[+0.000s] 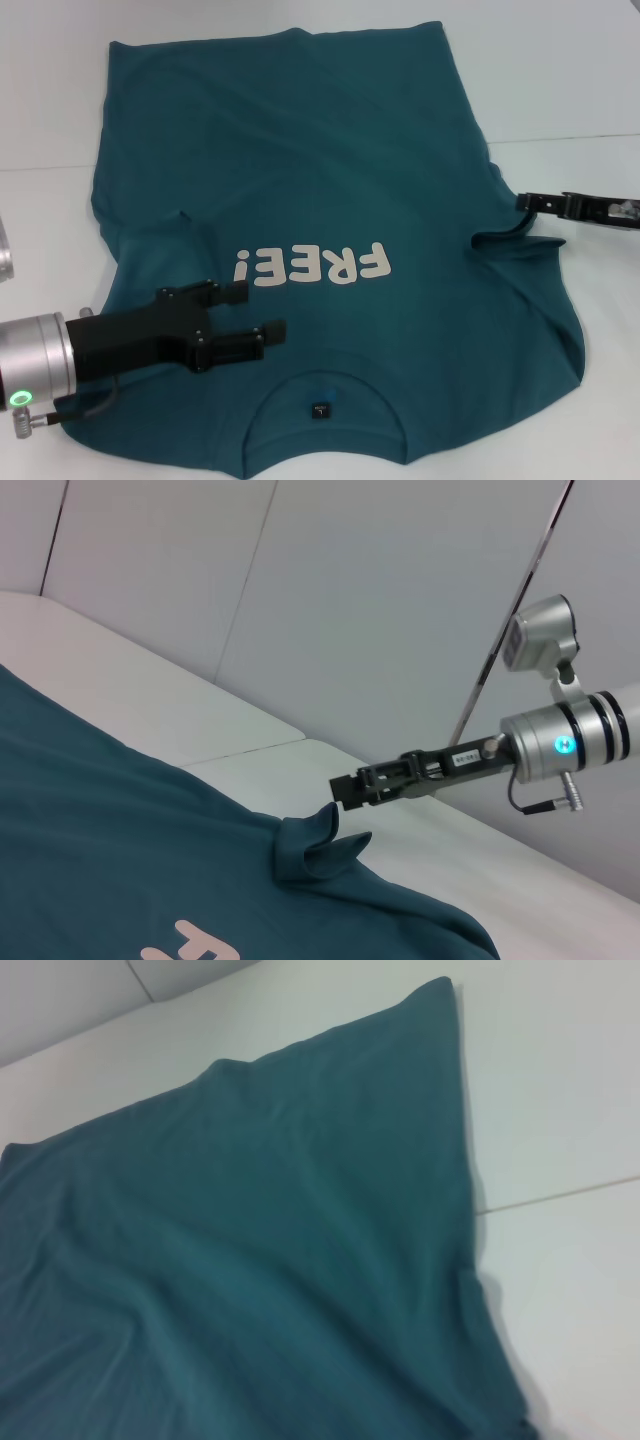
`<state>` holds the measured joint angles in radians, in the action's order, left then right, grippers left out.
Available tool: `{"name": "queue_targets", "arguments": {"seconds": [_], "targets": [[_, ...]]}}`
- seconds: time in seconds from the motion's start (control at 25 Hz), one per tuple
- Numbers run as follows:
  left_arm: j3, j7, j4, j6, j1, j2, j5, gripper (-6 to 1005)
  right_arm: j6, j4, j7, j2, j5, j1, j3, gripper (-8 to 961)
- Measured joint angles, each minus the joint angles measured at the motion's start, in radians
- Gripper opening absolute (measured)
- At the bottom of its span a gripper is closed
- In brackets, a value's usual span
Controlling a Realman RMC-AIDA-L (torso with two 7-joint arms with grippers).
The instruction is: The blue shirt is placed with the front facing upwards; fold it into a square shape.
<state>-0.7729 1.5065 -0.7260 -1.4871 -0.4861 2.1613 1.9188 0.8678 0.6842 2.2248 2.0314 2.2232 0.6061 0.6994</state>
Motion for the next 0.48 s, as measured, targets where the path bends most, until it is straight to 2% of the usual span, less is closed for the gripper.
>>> {"name": "queue_targets", "arguments": {"seconds": [0.32, 0.48], "targets": [[0.000, 0.005, -0.001, -0.001, -0.005, 0.000, 0.000, 875, 0.067, 0.017, -0.043, -0.027, 0.003, -0.042, 0.001, 913], [0.000, 0.005, 0.000, 0.002, -0.008, 0.000, 0.000, 875, 0.128, 0.056, -0.060, -0.049, 0.006, -0.053, 0.004, 912]]}}
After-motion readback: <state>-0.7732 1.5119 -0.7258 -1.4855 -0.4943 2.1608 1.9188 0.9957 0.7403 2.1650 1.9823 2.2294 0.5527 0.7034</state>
